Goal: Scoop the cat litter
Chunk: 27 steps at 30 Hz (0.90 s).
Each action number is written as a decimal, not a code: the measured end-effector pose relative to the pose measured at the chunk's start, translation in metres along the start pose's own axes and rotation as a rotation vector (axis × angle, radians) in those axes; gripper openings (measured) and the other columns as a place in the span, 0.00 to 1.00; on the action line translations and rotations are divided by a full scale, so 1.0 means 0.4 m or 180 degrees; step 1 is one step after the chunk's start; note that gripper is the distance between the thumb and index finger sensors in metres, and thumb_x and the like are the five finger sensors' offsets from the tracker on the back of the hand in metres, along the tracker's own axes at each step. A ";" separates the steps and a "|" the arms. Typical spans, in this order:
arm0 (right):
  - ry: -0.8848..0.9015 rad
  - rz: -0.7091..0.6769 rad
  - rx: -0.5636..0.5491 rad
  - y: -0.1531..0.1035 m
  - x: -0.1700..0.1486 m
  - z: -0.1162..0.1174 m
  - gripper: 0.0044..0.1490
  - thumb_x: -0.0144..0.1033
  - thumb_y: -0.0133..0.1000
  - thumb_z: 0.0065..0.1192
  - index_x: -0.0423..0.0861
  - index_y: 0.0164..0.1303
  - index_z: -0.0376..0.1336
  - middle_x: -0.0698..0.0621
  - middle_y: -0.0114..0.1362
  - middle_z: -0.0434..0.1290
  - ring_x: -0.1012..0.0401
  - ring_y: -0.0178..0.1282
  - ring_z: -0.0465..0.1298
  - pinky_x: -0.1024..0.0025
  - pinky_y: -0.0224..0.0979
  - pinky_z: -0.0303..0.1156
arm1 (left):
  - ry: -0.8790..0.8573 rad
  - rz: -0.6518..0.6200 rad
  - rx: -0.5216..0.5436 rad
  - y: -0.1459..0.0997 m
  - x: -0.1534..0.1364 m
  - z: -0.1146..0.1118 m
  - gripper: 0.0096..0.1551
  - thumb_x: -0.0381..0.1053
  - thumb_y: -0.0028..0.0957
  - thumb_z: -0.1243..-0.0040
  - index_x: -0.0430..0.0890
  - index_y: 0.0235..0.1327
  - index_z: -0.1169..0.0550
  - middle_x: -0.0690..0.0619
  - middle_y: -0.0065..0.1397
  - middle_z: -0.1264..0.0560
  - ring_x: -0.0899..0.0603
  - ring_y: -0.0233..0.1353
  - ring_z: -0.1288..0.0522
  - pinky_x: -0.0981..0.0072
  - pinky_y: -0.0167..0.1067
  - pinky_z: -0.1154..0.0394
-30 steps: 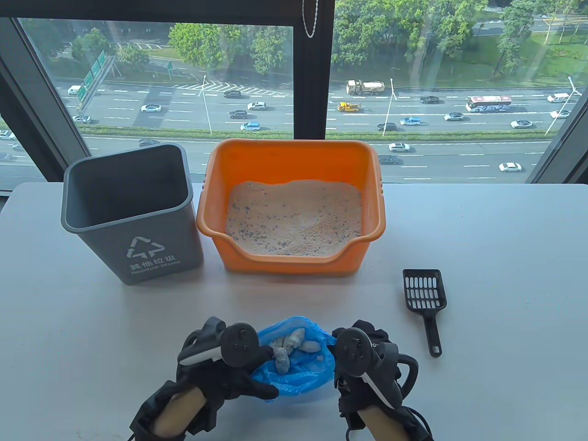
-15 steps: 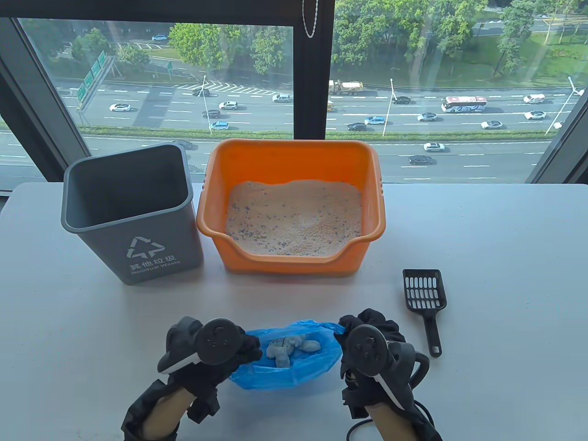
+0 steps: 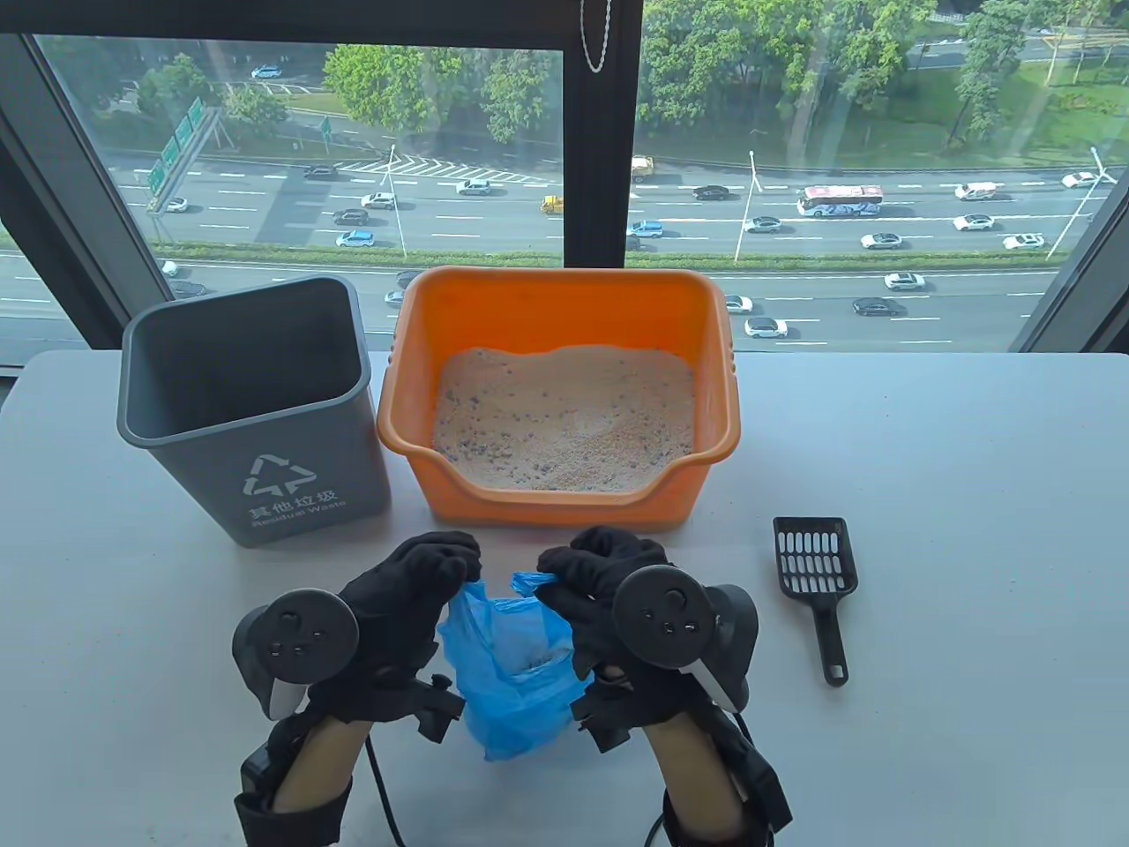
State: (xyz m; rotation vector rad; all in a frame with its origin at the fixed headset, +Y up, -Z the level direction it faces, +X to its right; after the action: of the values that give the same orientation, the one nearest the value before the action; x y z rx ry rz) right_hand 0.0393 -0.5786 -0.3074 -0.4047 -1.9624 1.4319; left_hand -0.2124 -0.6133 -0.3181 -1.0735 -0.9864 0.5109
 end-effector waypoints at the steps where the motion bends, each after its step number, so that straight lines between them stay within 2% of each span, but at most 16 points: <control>1: 0.0017 -0.0006 0.0031 0.006 0.000 0.007 0.20 0.44 0.44 0.74 0.55 0.46 0.76 0.42 0.63 0.74 0.52 0.52 0.75 0.53 0.54 0.70 | -0.0220 0.0097 -0.0036 0.003 -0.017 -0.007 0.20 0.61 0.52 0.55 0.61 0.49 0.21 0.52 0.60 0.14 0.41 0.59 0.14 0.55 0.51 0.19; 2: 0.0007 -0.0023 0.0089 0.010 0.000 0.012 0.20 0.44 0.44 0.74 0.55 0.46 0.76 0.43 0.63 0.75 0.52 0.51 0.75 0.53 0.54 0.70 | -0.0572 0.0242 -0.0051 0.009 -0.041 -0.019 0.20 0.61 0.52 0.55 0.62 0.49 0.21 0.52 0.57 0.13 0.41 0.56 0.13 0.55 0.49 0.19; 4: 0.0008 -0.0001 0.0071 0.012 -0.006 0.015 0.20 0.45 0.44 0.74 0.55 0.45 0.76 0.46 0.57 0.76 0.55 0.46 0.76 0.54 0.52 0.71 | -0.0925 0.0395 -0.0133 0.018 -0.066 -0.042 0.20 0.62 0.51 0.56 0.63 0.49 0.21 0.54 0.48 0.11 0.42 0.49 0.11 0.57 0.42 0.18; 6: 0.0027 0.0006 0.0037 0.015 -0.018 0.017 0.20 0.46 0.43 0.74 0.54 0.45 0.76 0.48 0.49 0.79 0.59 0.38 0.77 0.54 0.48 0.73 | -0.0936 0.0461 -0.0218 0.027 -0.075 -0.069 0.20 0.62 0.52 0.56 0.64 0.50 0.22 0.58 0.39 0.11 0.46 0.41 0.10 0.60 0.37 0.18; 8: 0.0066 0.0003 0.0032 0.017 -0.028 0.020 0.20 0.46 0.43 0.74 0.52 0.44 0.77 0.50 0.44 0.80 0.60 0.34 0.77 0.55 0.46 0.74 | -0.0793 0.0406 -0.0296 0.038 -0.071 -0.094 0.21 0.63 0.52 0.58 0.65 0.51 0.23 0.62 0.31 0.14 0.50 0.31 0.12 0.65 0.31 0.19; 10: 0.0154 0.0003 0.0073 0.019 -0.035 0.024 0.21 0.47 0.43 0.74 0.52 0.43 0.77 0.50 0.42 0.81 0.60 0.32 0.78 0.56 0.45 0.75 | -0.0737 0.0329 -0.0423 0.046 -0.065 -0.120 0.24 0.66 0.52 0.60 0.65 0.58 0.26 0.64 0.27 0.17 0.53 0.22 0.18 0.67 0.27 0.21; 11: 0.0234 -0.0004 0.0117 0.020 -0.038 0.026 0.20 0.47 0.43 0.74 0.52 0.43 0.77 0.51 0.42 0.82 0.60 0.32 0.78 0.56 0.44 0.75 | -0.0773 0.0223 -0.0522 0.050 -0.062 -0.136 0.31 0.70 0.50 0.63 0.63 0.64 0.29 0.64 0.26 0.18 0.55 0.21 0.19 0.68 0.26 0.22; 12: 0.0290 -0.0012 0.0149 0.021 -0.039 0.028 0.20 0.47 0.43 0.74 0.51 0.42 0.77 0.51 0.42 0.82 0.60 0.32 0.78 0.56 0.44 0.75 | -0.0829 0.0136 -0.0640 0.052 -0.061 -0.148 0.44 0.75 0.46 0.68 0.53 0.70 0.32 0.64 0.27 0.18 0.56 0.21 0.20 0.68 0.27 0.22; 14: 0.0421 -0.0016 0.0255 0.023 -0.043 0.037 0.21 0.47 0.43 0.74 0.51 0.42 0.77 0.51 0.41 0.82 0.60 0.32 0.78 0.56 0.44 0.75 | -0.0986 0.0005 -0.0945 0.053 -0.061 -0.174 0.59 0.82 0.36 0.72 0.48 0.76 0.37 0.61 0.33 0.18 0.55 0.24 0.22 0.67 0.30 0.24; 16: 0.0519 -0.0023 0.0327 0.026 -0.046 0.048 0.21 0.47 0.43 0.74 0.51 0.42 0.77 0.51 0.42 0.82 0.60 0.32 0.78 0.56 0.44 0.75 | -0.0934 -0.0111 -0.1098 0.050 -0.061 -0.188 0.67 0.84 0.28 0.72 0.46 0.77 0.38 0.58 0.37 0.19 0.54 0.27 0.22 0.66 0.32 0.25; 18: 0.0617 -0.0036 0.0424 0.028 -0.047 0.062 0.21 0.47 0.43 0.74 0.51 0.43 0.77 0.51 0.42 0.82 0.60 0.32 0.79 0.56 0.45 0.75 | -0.0815 -0.0214 -0.1172 0.046 -0.058 -0.195 0.71 0.85 0.24 0.72 0.44 0.77 0.38 0.57 0.40 0.19 0.55 0.28 0.23 0.66 0.33 0.25; 21: 0.0710 -0.0040 0.0542 0.031 -0.045 0.088 0.21 0.47 0.43 0.74 0.51 0.42 0.77 0.51 0.42 0.83 0.60 0.32 0.79 0.56 0.44 0.75 | -0.0570 -0.0312 -0.1315 0.040 -0.043 -0.204 0.73 0.86 0.22 0.72 0.43 0.78 0.38 0.58 0.41 0.21 0.56 0.28 0.24 0.66 0.34 0.25; 23: 0.0661 -0.0052 0.0595 0.031 -0.041 0.099 0.21 0.47 0.43 0.75 0.49 0.41 0.78 0.51 0.40 0.83 0.60 0.31 0.80 0.56 0.43 0.76 | -0.0413 -0.0324 -0.1444 0.037 -0.037 -0.210 0.71 0.87 0.26 0.69 0.43 0.77 0.39 0.58 0.42 0.21 0.56 0.29 0.24 0.66 0.34 0.25; 25: 0.0414 -0.0047 0.0503 0.027 -0.036 0.102 0.21 0.47 0.42 0.75 0.49 0.39 0.78 0.51 0.39 0.84 0.61 0.29 0.80 0.56 0.42 0.76 | -0.0263 -0.0300 -0.1534 0.037 -0.042 -0.213 0.66 0.87 0.35 0.66 0.44 0.77 0.39 0.59 0.43 0.22 0.57 0.29 0.24 0.67 0.34 0.25; 27: 0.0245 -0.0069 0.0497 0.029 -0.032 0.109 0.19 0.45 0.43 0.75 0.49 0.40 0.78 0.51 0.40 0.84 0.63 0.30 0.82 0.56 0.42 0.77 | -0.0418 -0.0280 -0.1542 0.034 -0.047 -0.213 0.54 0.81 0.48 0.67 0.46 0.77 0.37 0.58 0.42 0.21 0.57 0.28 0.24 0.67 0.34 0.25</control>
State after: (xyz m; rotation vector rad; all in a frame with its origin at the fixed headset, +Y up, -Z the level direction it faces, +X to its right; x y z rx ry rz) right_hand 0.0180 -0.6137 -0.3302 -0.3610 -1.7748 1.5207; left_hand -0.1469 -0.6636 -0.3497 -1.4309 -1.3072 0.2757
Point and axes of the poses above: the tracker on the back of each hand, its own x axis roughly to the thumb side, its own y axis roughly from the wrist to the fingertips, z = x × y, the point moved 3 cm from there along y, roughly from the wrist to the fingertips
